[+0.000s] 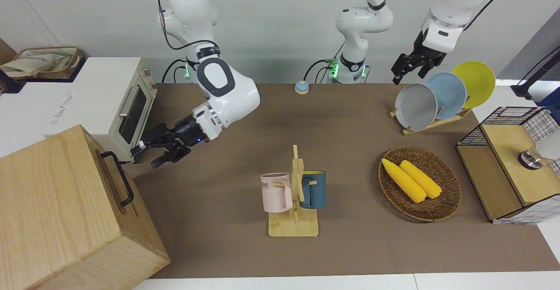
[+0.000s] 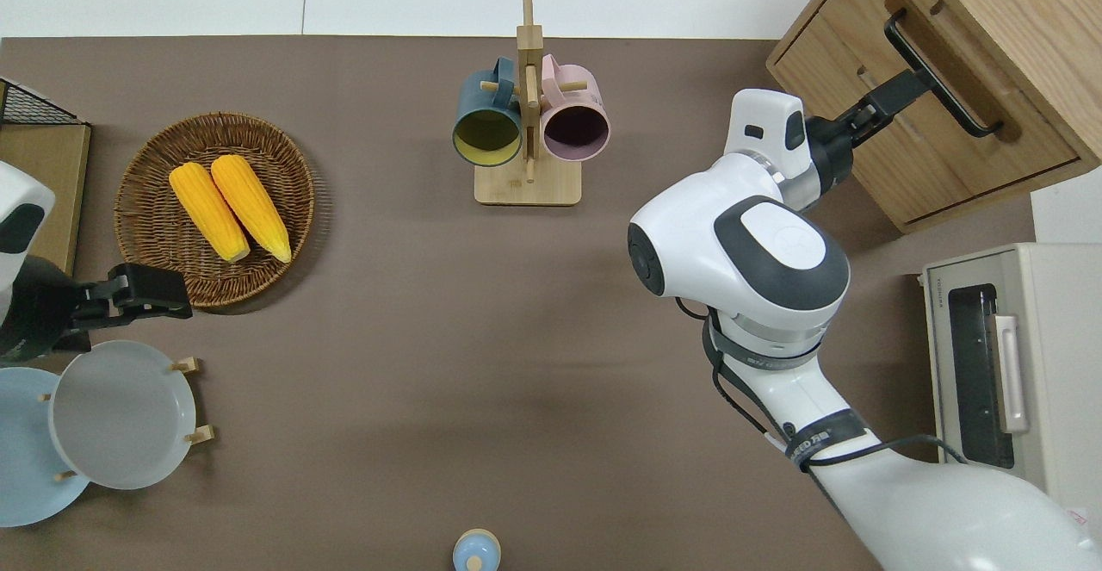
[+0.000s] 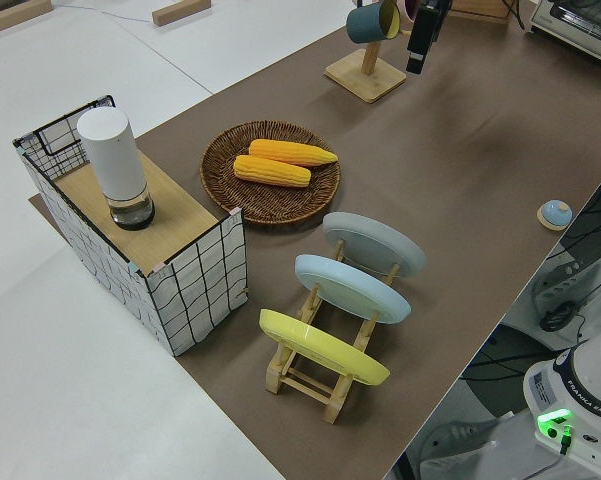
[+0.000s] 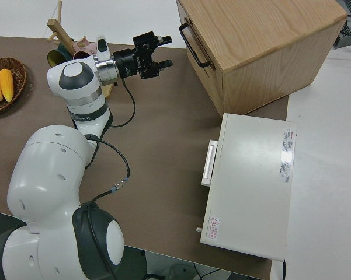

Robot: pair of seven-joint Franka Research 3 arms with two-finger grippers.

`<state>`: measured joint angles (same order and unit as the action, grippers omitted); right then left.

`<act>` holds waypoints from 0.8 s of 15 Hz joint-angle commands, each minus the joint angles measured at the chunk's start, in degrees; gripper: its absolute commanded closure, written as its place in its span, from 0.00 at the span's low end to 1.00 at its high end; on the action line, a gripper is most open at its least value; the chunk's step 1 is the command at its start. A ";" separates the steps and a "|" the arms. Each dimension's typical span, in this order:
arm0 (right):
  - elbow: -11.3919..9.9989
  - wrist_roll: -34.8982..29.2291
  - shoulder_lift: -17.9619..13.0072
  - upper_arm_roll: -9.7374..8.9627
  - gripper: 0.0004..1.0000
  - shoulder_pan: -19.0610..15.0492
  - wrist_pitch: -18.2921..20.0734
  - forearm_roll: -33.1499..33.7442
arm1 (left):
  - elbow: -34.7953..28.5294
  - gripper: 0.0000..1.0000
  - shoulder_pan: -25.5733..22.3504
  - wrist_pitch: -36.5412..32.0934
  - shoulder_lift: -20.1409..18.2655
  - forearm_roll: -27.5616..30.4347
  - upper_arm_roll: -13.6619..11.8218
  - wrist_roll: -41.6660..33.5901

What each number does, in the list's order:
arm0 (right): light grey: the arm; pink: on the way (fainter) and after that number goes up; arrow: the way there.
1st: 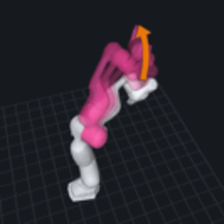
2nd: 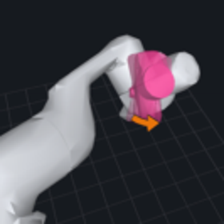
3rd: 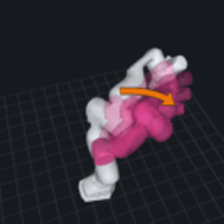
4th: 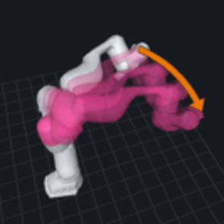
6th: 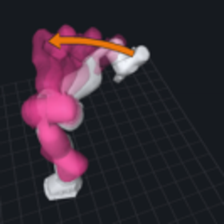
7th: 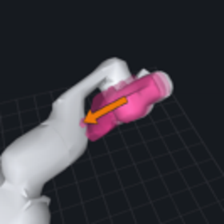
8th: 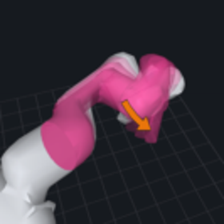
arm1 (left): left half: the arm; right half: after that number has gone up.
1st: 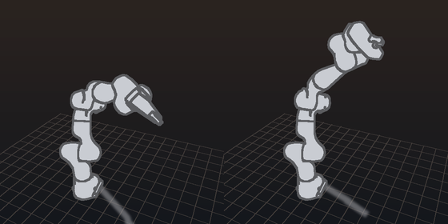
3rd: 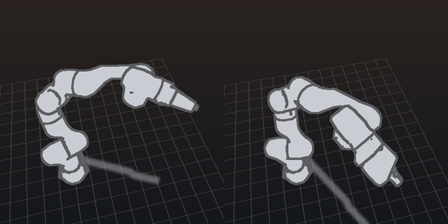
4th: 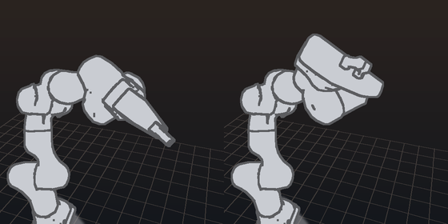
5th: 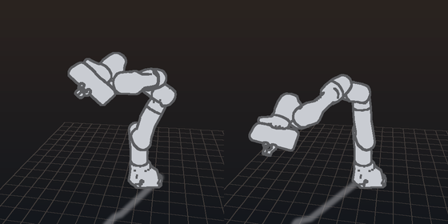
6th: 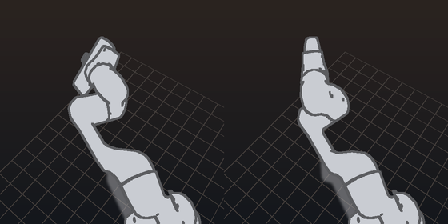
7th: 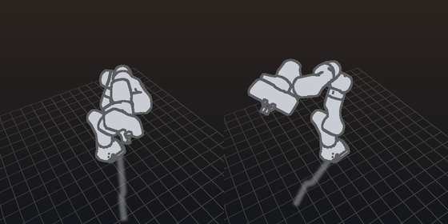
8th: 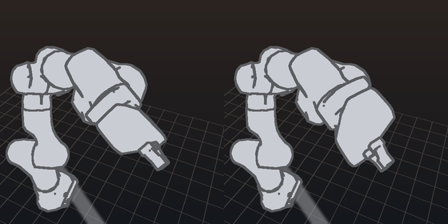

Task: Slide drawer open with right arm
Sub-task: 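Hook the right gripper onto the black bar handle of the wooden drawer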

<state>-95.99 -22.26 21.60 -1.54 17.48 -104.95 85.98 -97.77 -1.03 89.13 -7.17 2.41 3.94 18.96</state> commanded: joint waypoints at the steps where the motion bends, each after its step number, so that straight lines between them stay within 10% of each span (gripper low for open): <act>1: 0.19 -0.94 0.90 1.19 0.04 -0.96 -3.51 2.96 | 0.21 0.01 0.07 -0.89 -0.48 0.05 -0.25 -0.51; 12: 0.37 -1.30 1.86 5.76 0.36 -1.40 -10.27 7.36 | 0.21 0.01 0.07 -0.97 -0.48 0.05 -0.25 -0.51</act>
<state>-95.99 -22.28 22.72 3.57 16.81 -112.93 90.99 -97.77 -1.03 89.13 -7.17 2.41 3.94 18.97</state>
